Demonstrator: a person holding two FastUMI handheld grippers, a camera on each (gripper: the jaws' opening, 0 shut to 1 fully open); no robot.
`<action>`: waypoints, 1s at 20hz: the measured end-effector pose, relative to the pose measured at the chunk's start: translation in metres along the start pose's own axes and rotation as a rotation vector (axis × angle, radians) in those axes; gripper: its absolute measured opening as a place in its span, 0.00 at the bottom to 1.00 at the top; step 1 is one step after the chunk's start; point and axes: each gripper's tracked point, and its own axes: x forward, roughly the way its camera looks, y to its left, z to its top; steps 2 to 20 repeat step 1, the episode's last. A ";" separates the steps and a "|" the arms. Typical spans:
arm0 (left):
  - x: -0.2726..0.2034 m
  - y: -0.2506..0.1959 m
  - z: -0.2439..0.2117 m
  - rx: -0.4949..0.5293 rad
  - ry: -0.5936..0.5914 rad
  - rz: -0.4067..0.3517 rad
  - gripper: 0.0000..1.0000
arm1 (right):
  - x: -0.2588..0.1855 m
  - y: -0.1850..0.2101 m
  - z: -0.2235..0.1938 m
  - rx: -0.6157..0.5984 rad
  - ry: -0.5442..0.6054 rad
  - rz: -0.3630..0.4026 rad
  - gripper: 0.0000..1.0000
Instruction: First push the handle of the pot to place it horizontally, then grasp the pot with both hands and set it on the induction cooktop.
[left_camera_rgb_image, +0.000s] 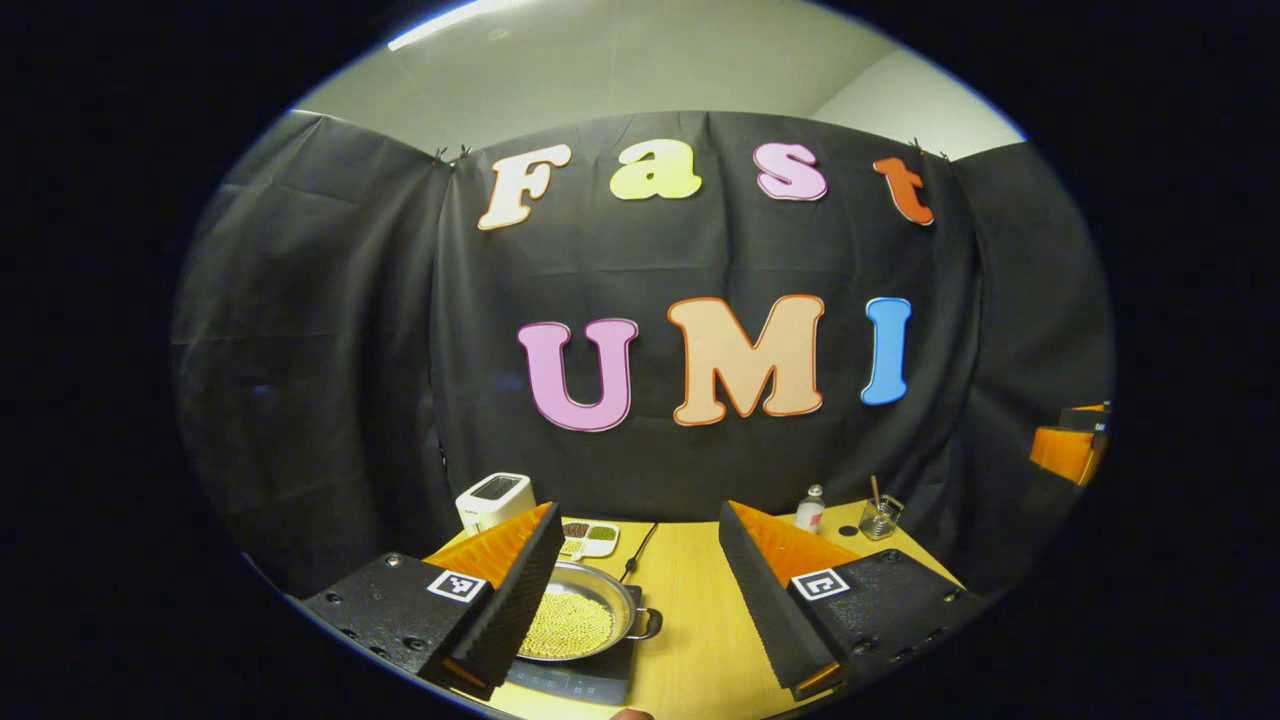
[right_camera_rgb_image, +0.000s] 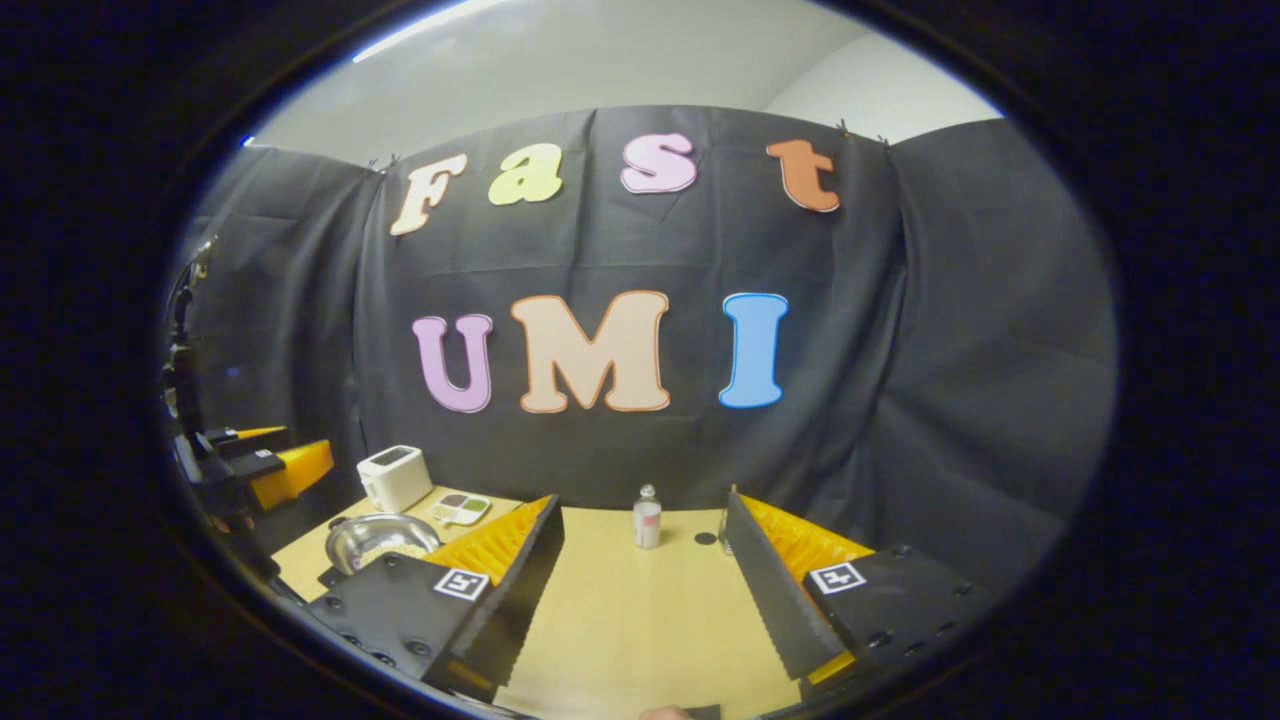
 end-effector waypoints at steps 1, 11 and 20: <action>-0.005 -0.006 0.001 0.001 -0.008 -0.006 0.95 | -0.003 -0.001 0.000 0.014 -0.001 0.005 0.93; -0.005 -0.006 0.001 0.001 -0.008 -0.006 0.95 | -0.003 -0.001 0.000 0.014 -0.001 0.005 0.93; -0.005 -0.006 0.001 0.001 -0.008 -0.006 0.95 | -0.003 -0.001 0.000 0.014 -0.001 0.005 0.93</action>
